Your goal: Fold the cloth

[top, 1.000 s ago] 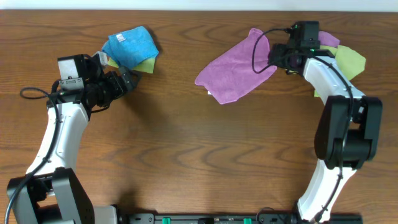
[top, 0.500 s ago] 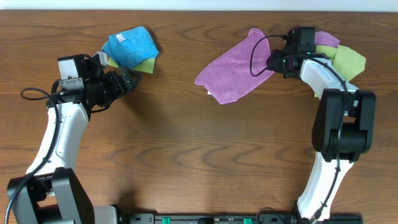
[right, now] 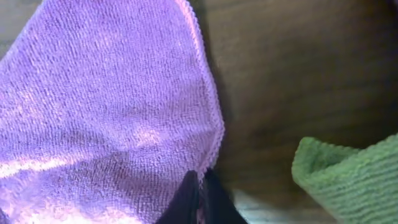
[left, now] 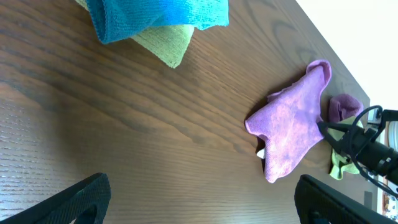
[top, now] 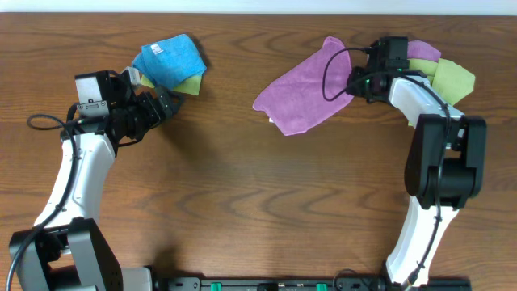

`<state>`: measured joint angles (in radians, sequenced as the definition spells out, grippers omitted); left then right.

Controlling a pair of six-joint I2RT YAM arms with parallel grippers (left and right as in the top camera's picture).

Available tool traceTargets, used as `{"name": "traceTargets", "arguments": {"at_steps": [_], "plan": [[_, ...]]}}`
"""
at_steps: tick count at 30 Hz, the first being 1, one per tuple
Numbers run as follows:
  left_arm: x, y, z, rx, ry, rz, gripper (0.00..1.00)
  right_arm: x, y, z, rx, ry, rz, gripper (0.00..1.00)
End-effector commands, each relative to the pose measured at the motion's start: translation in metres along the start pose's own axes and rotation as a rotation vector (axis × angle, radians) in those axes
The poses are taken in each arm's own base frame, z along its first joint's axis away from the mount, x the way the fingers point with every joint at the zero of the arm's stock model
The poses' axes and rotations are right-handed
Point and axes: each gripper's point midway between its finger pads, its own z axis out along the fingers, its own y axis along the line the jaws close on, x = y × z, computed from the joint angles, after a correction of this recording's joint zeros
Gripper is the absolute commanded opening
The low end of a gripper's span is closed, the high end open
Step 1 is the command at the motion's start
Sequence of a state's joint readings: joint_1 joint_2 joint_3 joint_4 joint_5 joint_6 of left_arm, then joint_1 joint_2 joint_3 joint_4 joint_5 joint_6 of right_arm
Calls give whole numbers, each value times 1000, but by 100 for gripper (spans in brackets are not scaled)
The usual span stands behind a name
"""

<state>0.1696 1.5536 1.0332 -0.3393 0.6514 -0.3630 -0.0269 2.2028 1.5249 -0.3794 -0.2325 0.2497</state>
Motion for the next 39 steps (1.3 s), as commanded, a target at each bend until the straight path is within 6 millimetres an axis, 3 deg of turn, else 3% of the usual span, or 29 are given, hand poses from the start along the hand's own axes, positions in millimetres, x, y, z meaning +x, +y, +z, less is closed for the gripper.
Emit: {"name": "traceTargets", "arguments": {"at_steps": [1,4,7,11,15,17,18,19,24,27,31,36,39], "plan": [[-11,-11,-9,23,-33,20,96,15,12,0,-63,68,6,1],[-11,-10,-9,22,-34,21,96,28,30,-18,-108,132,7,1],[-12,-9,-9,12,-38,21,96,38,57,-49,-140,176,-12,1],[-15,-10,-10,14,-50,28,95,54,110,-108,-180,196,-64,1],[-18,-11,-10,19,-61,36,96,45,148,-170,-157,61,-83,1],[-18,-11,-10,20,-62,36,96,37,150,-196,-117,-20,-67,10],[-18,-11,-10,20,-62,36,96,36,148,-208,-104,-44,-68,19],[-18,-11,-10,20,-62,36,96,37,143,-216,-82,-51,-64,40],[-18,-11,-10,20,-62,37,96,54,109,-224,30,20,-19,54],[-18,-11,-10,20,-62,36,96,63,94,-224,83,60,-2,55],[-18,-12,-10,21,-61,36,95,76,90,-226,98,116,5,57],[-17,-12,-10,26,-58,35,96,116,104,-228,-11,296,4,62],[-17,-14,-9,24,-55,36,96,135,97,-223,-1,363,-5,60]]}}
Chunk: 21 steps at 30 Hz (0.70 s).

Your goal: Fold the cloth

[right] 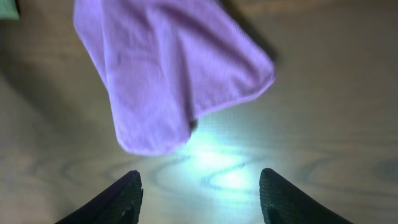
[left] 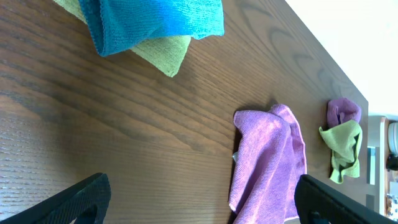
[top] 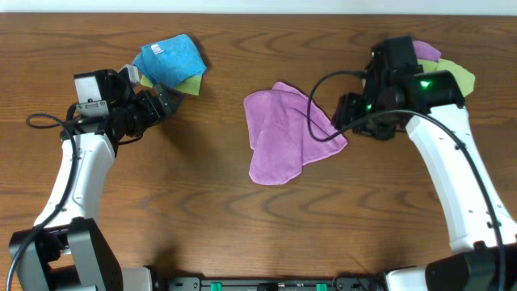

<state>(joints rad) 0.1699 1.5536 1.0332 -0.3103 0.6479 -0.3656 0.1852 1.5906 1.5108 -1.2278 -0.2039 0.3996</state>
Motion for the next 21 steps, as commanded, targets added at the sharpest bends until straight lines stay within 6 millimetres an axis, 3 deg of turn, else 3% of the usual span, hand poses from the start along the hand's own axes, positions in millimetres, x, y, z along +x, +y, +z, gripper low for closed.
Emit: {"name": "traceTargets", "arguments": {"at_steps": [1,8,12,21], "plan": [[-11,-13,-9,14,-31,24,96,20,-2,16,-30,88,-22,60],[-10,-21,-14,-38,-2,18,96,14,-33,73,3,25,-14,68],[4,-23,-14,-80,53,7,96,10,-58,101,61,-7,58,69],[43,-28,-8,-181,170,34,96,6,-83,143,90,32,155,65]]}}
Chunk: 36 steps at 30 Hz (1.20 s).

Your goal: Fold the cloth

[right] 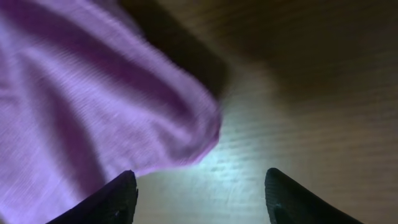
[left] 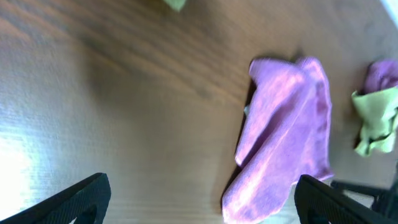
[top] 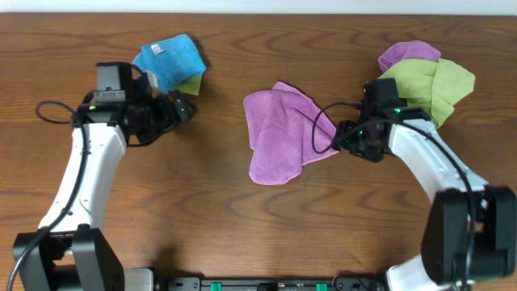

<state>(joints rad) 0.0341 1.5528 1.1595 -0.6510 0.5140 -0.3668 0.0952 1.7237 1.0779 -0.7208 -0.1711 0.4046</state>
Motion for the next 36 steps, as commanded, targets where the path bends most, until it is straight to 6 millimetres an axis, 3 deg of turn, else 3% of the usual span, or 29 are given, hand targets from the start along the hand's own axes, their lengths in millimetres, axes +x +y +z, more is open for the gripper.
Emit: {"name": "traceTargets", "arguments": {"at_steps": [1,6,12,14,16,17,20,23,30,33,36], "plan": [[2,-10,-5,-34,-13,43,96,-1,-12,15,27,19,68,64],[23,-17,0,-43,56,61,96,-5,-10,30,3,30,96,54],[34,-21,5,-39,90,61,95,-19,-2,31,-31,-23,94,48],[36,-19,7,-43,98,30,95,-21,2,31,-57,-29,93,37],[39,-20,10,-28,118,16,95,-22,7,30,-83,-29,91,19],[41,-20,11,-26,127,11,95,-22,10,30,-97,-26,90,2],[45,-21,15,-11,150,1,95,-21,12,27,-105,-21,88,1],[47,-21,17,-6,161,-3,95,-30,17,4,-119,-77,56,1],[52,-27,24,44,203,-16,95,-77,18,-98,-58,-432,14,1],[55,-31,32,64,222,-22,96,-80,21,-117,-62,-486,-17,1],[63,-37,44,75,256,-16,95,-78,20,-115,-55,-475,-20,1]]}}
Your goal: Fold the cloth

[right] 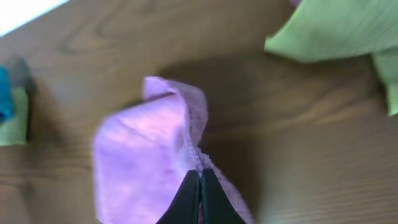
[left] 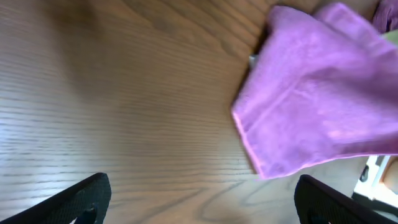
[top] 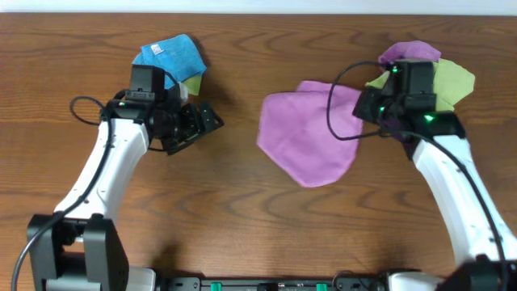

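Observation:
The purple cloth (top: pixel 311 139) lies in the middle of the table, its right part raised. My right gripper (top: pixel 373 109) is shut on its right edge; in the right wrist view the fingertips (right: pixel 199 177) pinch the cloth's hem (right: pixel 196 134), with the cloth (right: pixel 140 158) hanging to the left. My left gripper (top: pixel 203 123) is open, left of the cloth and apart from it. Seen from the left wrist, the cloth (left: pixel 323 93) sits ahead at upper right, and the gripper (left: pixel 199 205) has only bare table between its wide-spread fingers.
A blue cloth (top: pixel 168 56) over a green one (top: pixel 191 81) sits at the back left, behind my left gripper. A green cloth (top: pixel 448 77) and another purple one (top: pixel 408 52) are piled at the back right, just beyond my right gripper.
My right gripper was open at the cloth's right edge; now it is shut on that edge, higher and further back. The cloth has shifted right and spread. My left gripper has moved right, nearer the cloth.
My right gripper first held the purple cloth beside the back-right pile. Then the cloth lay bunched at the table's middle with the gripper open above it, then low at its right edge. Now that edge is gripped, and my left gripper has moved closer.

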`<state>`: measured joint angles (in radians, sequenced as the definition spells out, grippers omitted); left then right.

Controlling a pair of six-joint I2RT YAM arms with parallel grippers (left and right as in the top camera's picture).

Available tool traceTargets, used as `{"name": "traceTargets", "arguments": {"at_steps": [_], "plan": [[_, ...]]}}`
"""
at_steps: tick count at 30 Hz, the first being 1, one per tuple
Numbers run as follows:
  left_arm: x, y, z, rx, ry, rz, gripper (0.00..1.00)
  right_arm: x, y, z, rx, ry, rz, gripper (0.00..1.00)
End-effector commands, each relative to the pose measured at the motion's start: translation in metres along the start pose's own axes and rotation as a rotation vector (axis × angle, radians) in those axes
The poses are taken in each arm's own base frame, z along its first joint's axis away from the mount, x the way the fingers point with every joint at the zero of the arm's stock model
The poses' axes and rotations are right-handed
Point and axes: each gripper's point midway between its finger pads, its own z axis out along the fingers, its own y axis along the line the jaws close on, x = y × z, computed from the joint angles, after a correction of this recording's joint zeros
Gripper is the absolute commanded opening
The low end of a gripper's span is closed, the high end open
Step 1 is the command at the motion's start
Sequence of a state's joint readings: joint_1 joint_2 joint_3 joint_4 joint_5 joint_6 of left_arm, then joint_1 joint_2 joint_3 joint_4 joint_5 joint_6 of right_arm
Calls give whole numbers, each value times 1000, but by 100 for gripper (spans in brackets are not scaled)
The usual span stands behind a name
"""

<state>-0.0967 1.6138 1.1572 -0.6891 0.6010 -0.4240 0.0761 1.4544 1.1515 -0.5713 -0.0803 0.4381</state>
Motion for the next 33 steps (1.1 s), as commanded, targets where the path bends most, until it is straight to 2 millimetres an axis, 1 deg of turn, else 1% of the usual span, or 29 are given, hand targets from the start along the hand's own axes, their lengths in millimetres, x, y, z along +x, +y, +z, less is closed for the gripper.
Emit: {"name": "traceTargets", "arguments": {"at_steps": [1,5,9,12,15,17,21,22,23,26,27,29,31,32,33], "plan": [[14,-6,21,31,80,-11,95,5,-13,6,55,19,-21,1],[26,-17,40,49,139,4,95,5,-13,6,57,22,-21,1],[34,-24,52,53,168,14,95,6,-13,6,58,23,-21,1],[40,-34,56,76,181,44,95,5,-13,6,58,22,-21,1],[44,-38,59,73,187,64,95,6,-10,6,38,27,-24,1],[43,-39,60,75,178,71,95,7,-4,6,7,33,-34,1],[35,-38,58,84,157,65,95,5,1,6,-15,25,-38,1],[33,-37,57,87,152,60,95,5,6,6,-44,30,-49,1],[30,-36,56,89,146,56,95,6,16,5,-100,38,-65,1],[21,-31,51,101,127,32,95,9,68,-6,-373,59,-124,1],[15,-29,48,108,114,22,95,9,82,-9,-429,54,-141,1],[2,-22,40,125,84,-6,95,13,104,-13,-481,47,-163,1],[-15,-12,29,132,43,-42,96,24,124,-15,-519,57,-198,1],[-29,-5,18,151,10,-72,96,36,142,-17,-552,75,-235,1],[-39,1,10,162,-13,-88,96,45,153,-17,-572,89,-258,1]]}}
